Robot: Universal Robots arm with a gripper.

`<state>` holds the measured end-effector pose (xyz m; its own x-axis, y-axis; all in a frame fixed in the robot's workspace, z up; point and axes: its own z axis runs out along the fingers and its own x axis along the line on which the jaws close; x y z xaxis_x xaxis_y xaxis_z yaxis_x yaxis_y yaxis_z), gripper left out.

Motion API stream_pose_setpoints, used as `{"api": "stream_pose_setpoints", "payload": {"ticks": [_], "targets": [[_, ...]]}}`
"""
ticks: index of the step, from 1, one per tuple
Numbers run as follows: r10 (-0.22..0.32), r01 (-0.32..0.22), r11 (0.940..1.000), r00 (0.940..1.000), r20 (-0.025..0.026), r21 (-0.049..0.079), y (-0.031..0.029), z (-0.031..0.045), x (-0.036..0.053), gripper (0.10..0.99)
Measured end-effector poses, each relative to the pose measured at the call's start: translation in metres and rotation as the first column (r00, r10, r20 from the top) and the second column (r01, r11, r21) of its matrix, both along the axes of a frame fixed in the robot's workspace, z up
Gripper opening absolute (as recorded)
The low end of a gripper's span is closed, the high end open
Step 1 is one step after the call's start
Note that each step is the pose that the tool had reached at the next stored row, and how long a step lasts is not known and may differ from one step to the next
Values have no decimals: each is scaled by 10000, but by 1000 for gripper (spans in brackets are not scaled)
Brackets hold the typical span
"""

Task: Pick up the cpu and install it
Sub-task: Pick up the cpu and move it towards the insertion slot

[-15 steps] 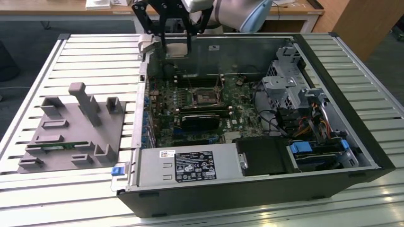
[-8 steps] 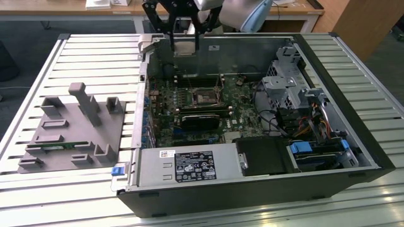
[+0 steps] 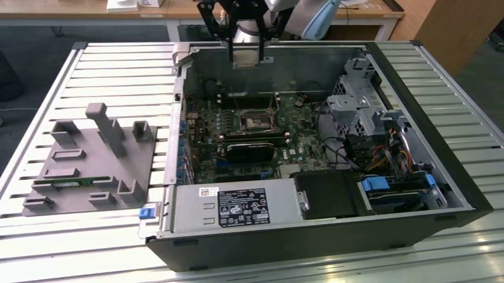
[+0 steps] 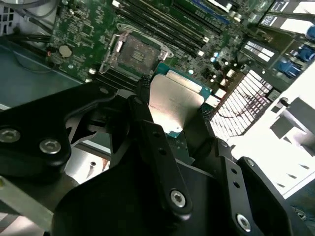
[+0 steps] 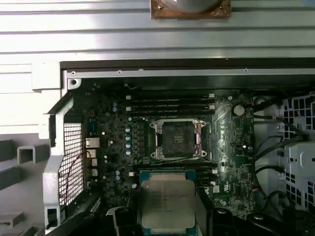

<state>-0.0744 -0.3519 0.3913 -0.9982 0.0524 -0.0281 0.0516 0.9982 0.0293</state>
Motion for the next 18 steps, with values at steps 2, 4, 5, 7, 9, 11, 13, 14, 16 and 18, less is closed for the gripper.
{"api": "stream_pose_setpoints", "payload": {"ticks": [2, 4, 5, 7, 9, 11, 13, 14, 16, 18], "targets": [[-1, 1, 10000, 10000, 3, 0, 11, -1, 71, 525], [0, 0, 10000, 10000, 9, -1, 26, -1, 137, 525], [0, 0, 10000, 10000, 12, -1, 34, -1, 169, 525], [-1, 1, 10000, 10000, 19, -1, 51, -2, 233, 525], [0, 0, 10000, 10000, 26, 0, 65, -3, 300, 525], [-1, 1, 10000, 10000, 31, -1, 76, -4, 366, 525], [0, 0, 10000, 10000, 37, -1, 85, -4, 430, 525], [-1, 1, 10000, 10000, 39, -1, 90, -5, 463, 525], [0, 0, 10000, 10000, 45, 0, 99, -6, 528, 525], [0, 0, 10000, 10000, 49, 0, 104, -7, 580, 525]]}}
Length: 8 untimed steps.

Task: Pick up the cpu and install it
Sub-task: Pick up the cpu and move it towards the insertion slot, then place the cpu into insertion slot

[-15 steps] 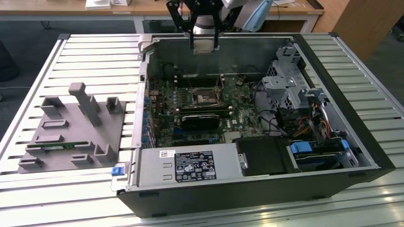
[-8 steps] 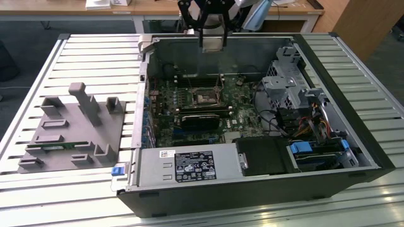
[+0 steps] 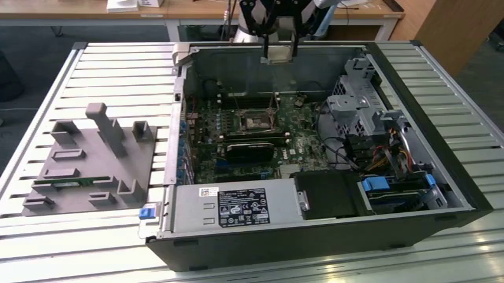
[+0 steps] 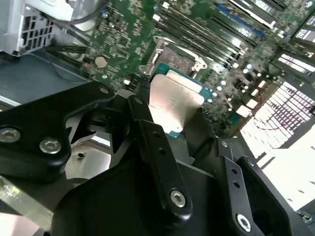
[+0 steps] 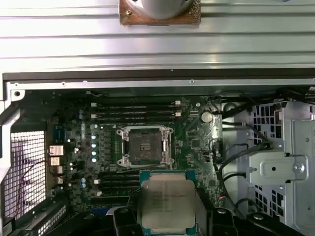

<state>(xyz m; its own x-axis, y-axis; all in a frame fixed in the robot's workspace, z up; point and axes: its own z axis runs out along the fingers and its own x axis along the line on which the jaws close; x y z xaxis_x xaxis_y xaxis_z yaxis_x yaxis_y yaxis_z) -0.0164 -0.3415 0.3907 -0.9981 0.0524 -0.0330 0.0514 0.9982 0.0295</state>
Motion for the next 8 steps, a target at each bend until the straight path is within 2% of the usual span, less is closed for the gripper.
{"api": "stream_pose_setpoints", "payload": {"ticks": [8], "targets": [[-5, 5, 10000, 10000, 1, -20, 1, 0, 39, 525]]}}
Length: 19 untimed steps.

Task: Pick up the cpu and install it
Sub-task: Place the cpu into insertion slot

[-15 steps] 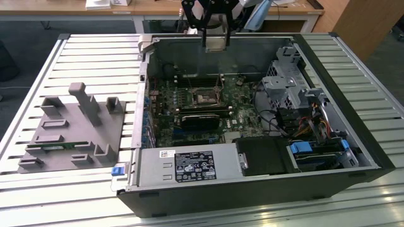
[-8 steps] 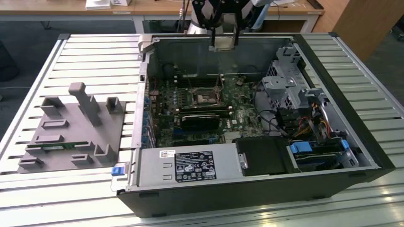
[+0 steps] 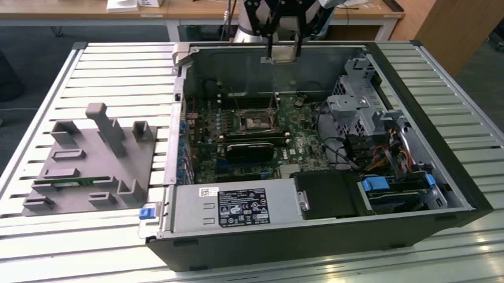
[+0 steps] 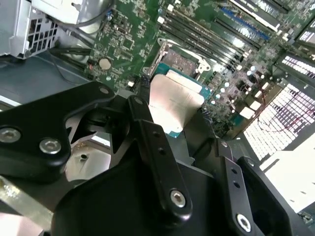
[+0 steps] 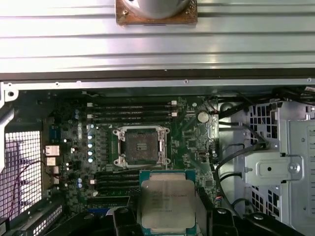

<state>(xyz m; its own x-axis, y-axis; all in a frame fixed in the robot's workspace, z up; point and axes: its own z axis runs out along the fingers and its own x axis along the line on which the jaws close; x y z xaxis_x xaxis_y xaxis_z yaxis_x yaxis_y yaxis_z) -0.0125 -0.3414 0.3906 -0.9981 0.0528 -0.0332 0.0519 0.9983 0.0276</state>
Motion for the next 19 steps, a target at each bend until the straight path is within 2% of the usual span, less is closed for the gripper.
{"api": "stream_pose_setpoints", "payload": {"ticks": [5, 8, 12, 19], "targets": [[-144, 144, 9999, 9999, 1, -4, 0, 0, 3, 525], [-630, 630, 9980, 9980, 1, -4, 0, -2, 3, 525], [-1319, 1319, 9913, 9913, 0, -4, 0, -7, 1, 525], [-1655, 1655, 9862, 9862, 0, -3, 2, -19, -127, 525]]}}
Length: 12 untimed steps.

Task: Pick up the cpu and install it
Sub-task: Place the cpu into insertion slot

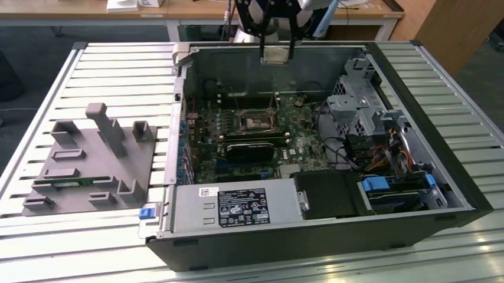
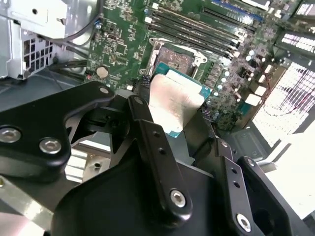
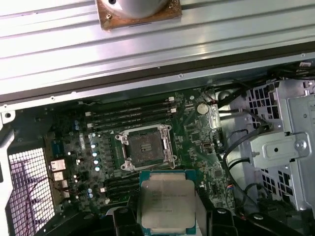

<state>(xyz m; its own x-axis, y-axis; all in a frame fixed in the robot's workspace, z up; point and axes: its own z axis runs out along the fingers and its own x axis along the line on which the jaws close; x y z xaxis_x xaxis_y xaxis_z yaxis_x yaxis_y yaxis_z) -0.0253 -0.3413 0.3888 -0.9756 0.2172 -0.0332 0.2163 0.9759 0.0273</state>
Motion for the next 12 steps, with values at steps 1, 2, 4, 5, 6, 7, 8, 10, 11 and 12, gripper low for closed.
{"api": "stream_pose_setpoints", "payload": {"ticks": [1, 2, 4, 5, 6, 7, 8, 10, 11, 12], "targets": [[-130, 130, 9999, 9999, 0, -1, 0, -2, -3, 525], [-272, 272, 9996, 9996, 0, -2, 0, -5, -4, 525], [-572, 572, 9984, 9984, 0, -1, 0, -12, -5, 525], [-720, 720, 9974, 9974, 1, 0, -1, -15, -5, 525], [-851, 851, 9964, 9964, 1, 0, 0, -17, -6, 525], [-955, 955, 9954, 9954, 0, 0, 1, -19, -6, 525], [-1049, 1049, 9945, 9945, 0, -1, 2, -21, -6, 525], [-1240, 1240, 9923, 9923, 1, 0, 4, -26, -6, 525], [-1343, 1343, 9909, 9909, 1, -2, 5, -28, -6, 525], [-1435, 1435, 9897, 9897, 1, -3, 6, -30, -6, 525]]}}
